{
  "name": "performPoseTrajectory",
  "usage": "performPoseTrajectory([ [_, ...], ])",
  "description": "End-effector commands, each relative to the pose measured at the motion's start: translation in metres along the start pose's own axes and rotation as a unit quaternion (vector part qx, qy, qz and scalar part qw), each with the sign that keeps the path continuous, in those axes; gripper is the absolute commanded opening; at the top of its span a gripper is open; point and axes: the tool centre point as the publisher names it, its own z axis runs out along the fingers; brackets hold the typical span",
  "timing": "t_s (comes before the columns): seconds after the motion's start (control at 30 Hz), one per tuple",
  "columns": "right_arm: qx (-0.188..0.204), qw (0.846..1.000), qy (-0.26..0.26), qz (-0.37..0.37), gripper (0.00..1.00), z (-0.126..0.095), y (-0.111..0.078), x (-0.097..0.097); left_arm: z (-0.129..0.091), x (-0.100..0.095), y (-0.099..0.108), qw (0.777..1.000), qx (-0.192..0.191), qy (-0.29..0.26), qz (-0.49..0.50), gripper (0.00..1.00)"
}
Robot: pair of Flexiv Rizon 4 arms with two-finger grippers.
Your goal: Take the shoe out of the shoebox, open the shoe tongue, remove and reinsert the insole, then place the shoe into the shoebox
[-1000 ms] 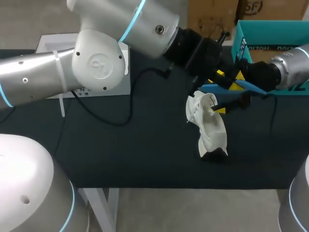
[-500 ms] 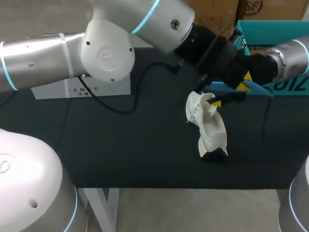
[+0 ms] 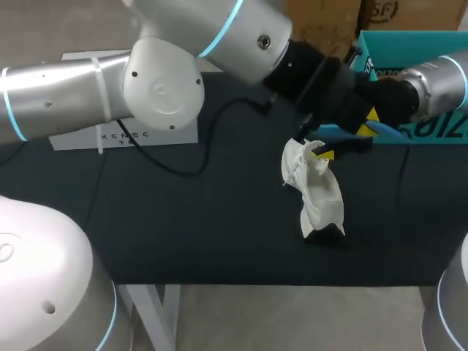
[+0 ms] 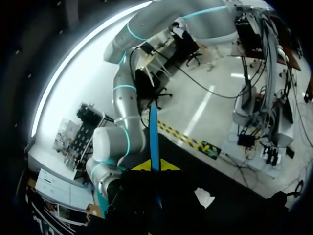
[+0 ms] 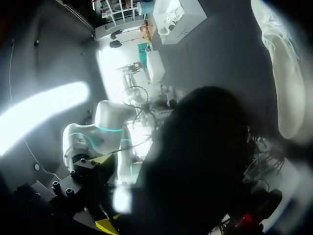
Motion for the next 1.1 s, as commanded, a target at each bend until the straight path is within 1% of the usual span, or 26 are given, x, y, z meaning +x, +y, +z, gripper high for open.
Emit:
performPoseTrajectory([
  [0.03, -0.011, 1.0, 0.0, 0.005, 1.0, -0.008, -0.008, -0.004, -0.003, 0.002, 0.0, 1.0, -0.003, 0.001, 0.001, 0.0],
  [0.3, -0.028, 1.0, -0.001, 0.015, 1.0, -0.019, -0.019, -0.009, -0.004, 0.001, 0.001, 1.0, -0.006, 0.007, 0.002, 0.0],
  [0.5, -0.023, 1.0, 0.002, 0.01, 1.0, -0.018, -0.021, -0.008, -0.003, -0.001, 0.002, 1.0, -0.006, 0.009, 0.003, 0.0],
  [0.53, -0.023, 1.0, 0.002, 0.01, 0.89, -0.018, -0.021, -0.008, -0.003, -0.001, 0.002, 1.0, -0.006, 0.009, 0.003, 0.0],
  [0.57, -0.022, 1.0, 0.002, 0.006, 0.0, -0.017, -0.021, -0.007, -0.003, -0.002, 0.003, 1.0, -0.006, 0.01, 0.003, 0.0],
  [0.8, -0.015, 1.0, 0.008, -0.005, 0.0, -0.013, -0.016, -0.007, 0.0, -0.001, 0.004, 1.0, -0.003, 0.01, 0.002, 0.0],
  [1.1, 0.012, 1.0, 0.018, -0.019, 0.0, 0.0, 0.002, -0.008, 0.002, -0.001, 0.005, 1.0, 0.003, 0.007, 0.002, 0.0],
])
